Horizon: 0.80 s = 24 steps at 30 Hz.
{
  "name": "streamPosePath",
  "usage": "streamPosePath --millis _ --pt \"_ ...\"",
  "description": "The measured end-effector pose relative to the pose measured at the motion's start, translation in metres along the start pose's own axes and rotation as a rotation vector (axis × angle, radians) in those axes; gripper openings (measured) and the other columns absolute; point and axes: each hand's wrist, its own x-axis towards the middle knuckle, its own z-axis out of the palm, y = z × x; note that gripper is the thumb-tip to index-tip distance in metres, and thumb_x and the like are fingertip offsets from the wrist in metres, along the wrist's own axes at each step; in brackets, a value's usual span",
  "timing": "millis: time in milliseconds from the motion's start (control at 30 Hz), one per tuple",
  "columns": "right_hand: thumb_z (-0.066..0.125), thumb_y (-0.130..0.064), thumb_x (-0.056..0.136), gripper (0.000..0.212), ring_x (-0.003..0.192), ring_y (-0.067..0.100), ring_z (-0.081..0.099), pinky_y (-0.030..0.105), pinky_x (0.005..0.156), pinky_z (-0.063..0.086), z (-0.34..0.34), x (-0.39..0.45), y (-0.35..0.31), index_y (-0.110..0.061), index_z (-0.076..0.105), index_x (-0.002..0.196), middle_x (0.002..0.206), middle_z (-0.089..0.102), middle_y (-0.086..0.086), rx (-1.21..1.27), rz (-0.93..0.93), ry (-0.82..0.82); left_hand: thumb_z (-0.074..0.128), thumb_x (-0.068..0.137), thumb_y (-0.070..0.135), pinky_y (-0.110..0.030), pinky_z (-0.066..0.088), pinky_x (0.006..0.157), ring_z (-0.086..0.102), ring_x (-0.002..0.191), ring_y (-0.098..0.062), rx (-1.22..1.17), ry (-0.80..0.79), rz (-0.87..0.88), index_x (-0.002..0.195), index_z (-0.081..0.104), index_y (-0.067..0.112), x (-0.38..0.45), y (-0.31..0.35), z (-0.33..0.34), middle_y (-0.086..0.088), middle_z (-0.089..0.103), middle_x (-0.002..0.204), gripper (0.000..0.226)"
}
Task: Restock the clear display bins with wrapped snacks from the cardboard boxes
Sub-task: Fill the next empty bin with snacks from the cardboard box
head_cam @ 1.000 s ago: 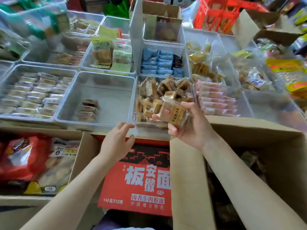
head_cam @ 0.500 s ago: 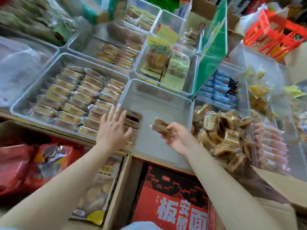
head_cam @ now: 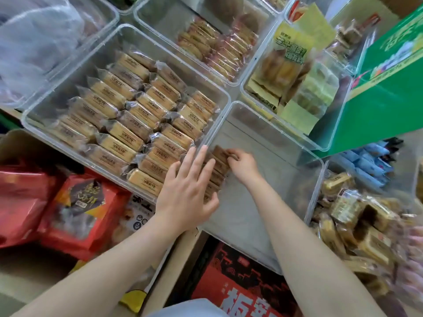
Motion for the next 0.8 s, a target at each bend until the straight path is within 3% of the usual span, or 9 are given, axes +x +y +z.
streamPosePath --millis 67,200,333,400,433,500,567,700,800 --pt "0.046 -0.012 0.098 0.037 0.118 0.037 0.052 0.029 0.099 0.039 0.006 0.003 -0.001 -0.016 0.066 0.129 0.121 0.057 0.023 -0.149 -0.051 0.042 0.050 0.085 0.055 -0.052 0.036 0.109 0.018 0.154 -0.030 0.009 0.004 -0.003 0.149 0.046 0.015 0.000 0.000 0.001 -0.012 0.020 0.166 0.076" --pt "0.046 -0.013 0.098 0.038 0.114 0.039 0.054 0.035 0.096 0.043 0.012 -0.004 -0.010 -0.013 0.061 0.133 0.122 0.050 0.021 -0.230 -0.067 0.046 0.047 0.086 0.056 -0.052 0.036 0.110 0.015 0.154 -0.030 0.024 -0.023 -0.008 0.150 0.044 0.016 0.000 0.000 0.001 -0.012 0.017 0.167 0.076" --pt "0.054 -0.014 0.095 0.059 0.136 0.029 0.046 0.037 0.112 0.037 0.006 -0.034 -0.003 -0.012 0.038 0.152 0.147 0.048 0.014 -0.029 -0.044 -0.003 0.038 0.089 0.057 -0.051 0.032 0.113 0.009 0.155 -0.029 0.015 -0.056 -0.014 0.154 0.037 0.017 -0.001 0.001 -0.005 -0.011 0.008 0.168 0.076" --pt "0.054 -0.013 0.094 0.060 0.134 0.026 0.047 0.037 0.112 0.038 -0.003 -0.058 0.011 -0.017 0.037 0.152 0.151 0.044 0.011 0.038 -0.036 0.031 0.034 0.091 0.058 -0.050 0.027 0.117 0.001 0.156 -0.028 0.015 -0.101 -0.011 0.157 0.029 0.019 -0.002 0.002 -0.009 -0.009 -0.002 0.169 0.077" --pt "0.052 -0.012 0.094 0.053 0.124 0.026 0.056 0.038 0.107 0.044 -0.011 -0.074 0.021 -0.019 0.044 0.146 0.148 0.046 0.010 0.058 -0.034 0.073 0.033 0.093 0.057 -0.049 0.024 0.119 -0.002 0.156 -0.028 0.027 -0.119 -0.002 0.158 0.025 0.020 -0.003 0.005 -0.013 -0.009 -0.006 0.169 0.076" --pt "0.048 -0.009 0.095 0.030 0.084 0.022 0.070 0.038 0.084 0.055 -0.026 -0.096 0.034 -0.023 0.061 0.118 0.131 0.059 0.012 0.112 -0.028 0.103 0.032 0.095 0.054 -0.048 0.021 0.120 -0.005 0.155 -0.028 0.046 -0.156 -0.010 0.159 0.022 0.020 -0.001 -0.001 -0.014 -0.009 -0.010 0.168 0.073" --pt "0.047 -0.006 0.096 0.026 0.063 0.016 0.066 0.035 0.070 0.055 -0.053 -0.136 0.049 -0.025 0.064 0.094 0.108 0.068 0.010 0.150 -0.066 0.149 0.035 0.096 0.049 -0.050 0.015 0.122 -0.007 0.155 -0.030 0.081 -0.169 -0.004 0.159 0.022 0.019 -0.004 0.002 -0.019 -0.010 -0.010 0.168 0.070" --pt "0.048 -0.008 0.097 0.024 0.065 0.015 0.066 0.021 0.059 0.051 -0.109 -0.240 0.081 -0.020 0.069 0.093 0.086 0.069 0.005 0.242 -0.160 0.285 0.051 0.093 0.034 -0.054 0.009 0.123 0.006 0.153 -0.042 0.043 -0.130 -0.065 0.153 0.032 0.010 -0.025 0.035 -0.025 -0.024 0.010 0.165 0.067" --pt "0.053 -0.011 0.097 0.023 0.069 0.012 0.066 0.025 0.064 0.053 -0.136 -0.324 0.125 -0.024 0.071 0.091 0.079 0.070 -0.004 0.308 -0.202 0.459 0.058 0.083 0.030 -0.056 0.035 0.112 0.039 0.138 -0.047 -0.156 -0.147 0.089 0.141 0.050 0.002 -0.071 0.104 -0.022 -0.028 0.039 0.151 0.066"
